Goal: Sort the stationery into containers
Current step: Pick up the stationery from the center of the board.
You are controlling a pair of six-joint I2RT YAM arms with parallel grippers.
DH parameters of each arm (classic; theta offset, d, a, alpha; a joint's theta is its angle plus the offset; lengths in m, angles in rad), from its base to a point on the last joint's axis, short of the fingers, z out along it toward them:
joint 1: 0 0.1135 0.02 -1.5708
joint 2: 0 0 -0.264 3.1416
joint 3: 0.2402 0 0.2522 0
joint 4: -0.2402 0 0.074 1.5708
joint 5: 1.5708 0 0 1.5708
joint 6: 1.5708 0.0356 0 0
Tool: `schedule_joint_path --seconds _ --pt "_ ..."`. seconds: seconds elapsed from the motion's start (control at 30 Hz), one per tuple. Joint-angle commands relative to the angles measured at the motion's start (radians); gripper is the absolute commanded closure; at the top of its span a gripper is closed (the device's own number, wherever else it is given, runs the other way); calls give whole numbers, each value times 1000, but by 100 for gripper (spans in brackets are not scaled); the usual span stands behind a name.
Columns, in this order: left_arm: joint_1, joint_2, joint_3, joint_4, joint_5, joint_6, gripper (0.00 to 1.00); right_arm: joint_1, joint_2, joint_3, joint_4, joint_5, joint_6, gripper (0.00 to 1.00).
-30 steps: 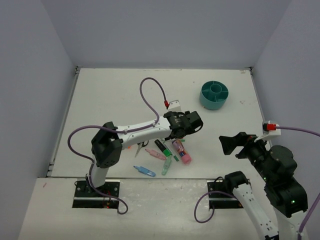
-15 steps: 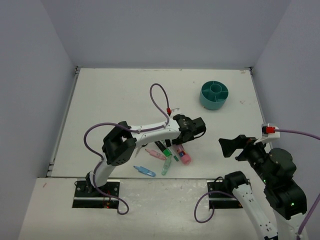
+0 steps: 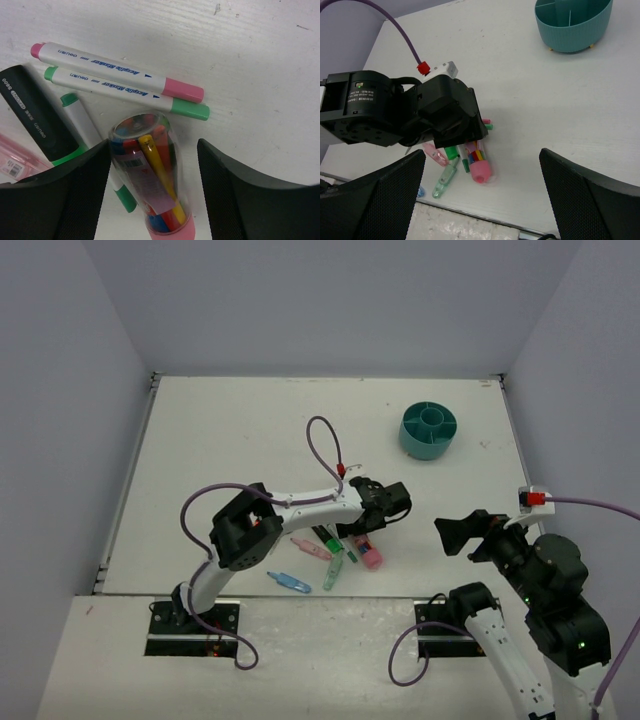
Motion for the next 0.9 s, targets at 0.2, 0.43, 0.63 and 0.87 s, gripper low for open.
schedule_joint_path --seconds 0.2,0.43,0.63,0.87 --pt "-6 22 -24 80 30 30 50 -1 9 -4 19 -15 -4 1" --pt "-6 -38 -44 116 39 48 92 -3 9 -3 19 -15 -4 1" --pt "-21 -129 -57 167 66 64 100 -3 7 -15 29 -25 -2 1" --pt "-37 -340 -114 244 -34 57 100 -3 14 -55 63 -62 3 1"
